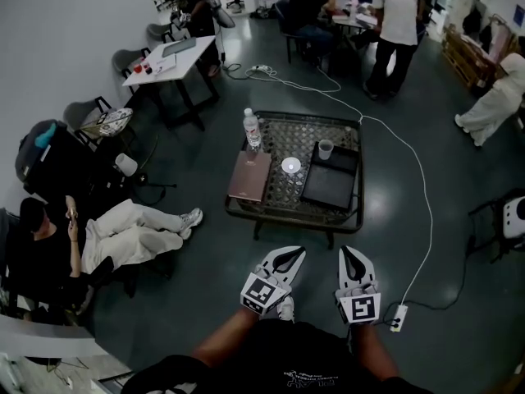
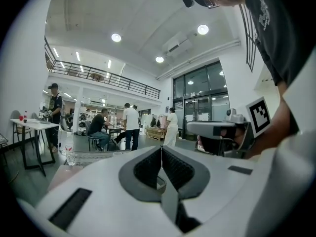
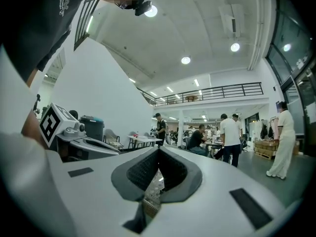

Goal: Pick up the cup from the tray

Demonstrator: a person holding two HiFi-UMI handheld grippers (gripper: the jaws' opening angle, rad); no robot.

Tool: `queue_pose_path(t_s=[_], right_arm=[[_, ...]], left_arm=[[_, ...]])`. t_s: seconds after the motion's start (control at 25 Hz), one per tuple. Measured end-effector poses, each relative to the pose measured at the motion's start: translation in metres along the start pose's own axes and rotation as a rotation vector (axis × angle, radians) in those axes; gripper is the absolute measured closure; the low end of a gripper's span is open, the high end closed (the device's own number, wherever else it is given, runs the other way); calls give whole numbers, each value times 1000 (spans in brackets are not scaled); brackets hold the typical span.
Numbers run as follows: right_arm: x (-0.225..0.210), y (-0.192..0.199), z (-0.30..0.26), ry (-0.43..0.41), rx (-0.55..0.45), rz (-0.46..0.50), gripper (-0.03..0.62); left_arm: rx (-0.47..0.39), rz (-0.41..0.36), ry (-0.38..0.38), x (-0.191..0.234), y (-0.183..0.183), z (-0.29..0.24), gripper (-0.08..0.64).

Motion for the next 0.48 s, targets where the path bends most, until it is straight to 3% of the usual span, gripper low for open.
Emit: queue_pose_path(t_s=[0.48], right_arm=[[8, -5, -39, 26, -3, 19, 584]], left_arm=[[-44, -26, 29, 46, -13, -6, 549]])
Point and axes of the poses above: the fingertips, and each gripper's own axes: z backward along the fingers, x to its left, y out of its underside, the point moved 8 cm from there along z, backward along the fingers, and after that the axes turned 5 degrees about x, right-handed, at the moved point
